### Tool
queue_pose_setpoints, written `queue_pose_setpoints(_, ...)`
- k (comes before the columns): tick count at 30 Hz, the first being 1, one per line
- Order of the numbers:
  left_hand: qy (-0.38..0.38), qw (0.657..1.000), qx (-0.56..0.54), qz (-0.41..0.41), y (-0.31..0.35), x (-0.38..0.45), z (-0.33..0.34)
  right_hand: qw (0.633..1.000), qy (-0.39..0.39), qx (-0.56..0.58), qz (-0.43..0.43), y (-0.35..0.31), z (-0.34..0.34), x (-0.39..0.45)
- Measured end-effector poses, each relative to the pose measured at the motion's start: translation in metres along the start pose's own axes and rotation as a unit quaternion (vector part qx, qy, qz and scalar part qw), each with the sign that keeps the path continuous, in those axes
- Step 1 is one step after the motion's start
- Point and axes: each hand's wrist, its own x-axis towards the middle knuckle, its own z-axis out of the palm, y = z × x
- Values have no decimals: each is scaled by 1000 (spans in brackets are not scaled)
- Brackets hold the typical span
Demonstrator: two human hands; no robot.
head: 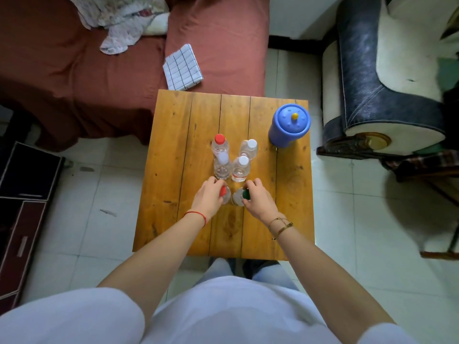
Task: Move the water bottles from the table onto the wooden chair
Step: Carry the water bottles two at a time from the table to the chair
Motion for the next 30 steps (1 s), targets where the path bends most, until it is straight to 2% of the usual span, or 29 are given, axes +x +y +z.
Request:
queue_pose_setpoints(8, 1, 1000, -25, 0, 1, -2, -2, 999, 13, 34, 10, -4, 1, 1)
queue_pose_setpoints(17, 34, 998, -58, -11, -1, -50, -10, 998, 11, 47, -40, -8, -8, -29)
queue_pose_setpoints(24, 95, 987, -102, -75, 9, -113, -3, 989, -32, 20, -144, -19, -21, -63)
queue_pose_setpoints(30, 193, 954, -169, -154, 35, -186, 15, 968, -57, -12, -243, -31, -30, -105)
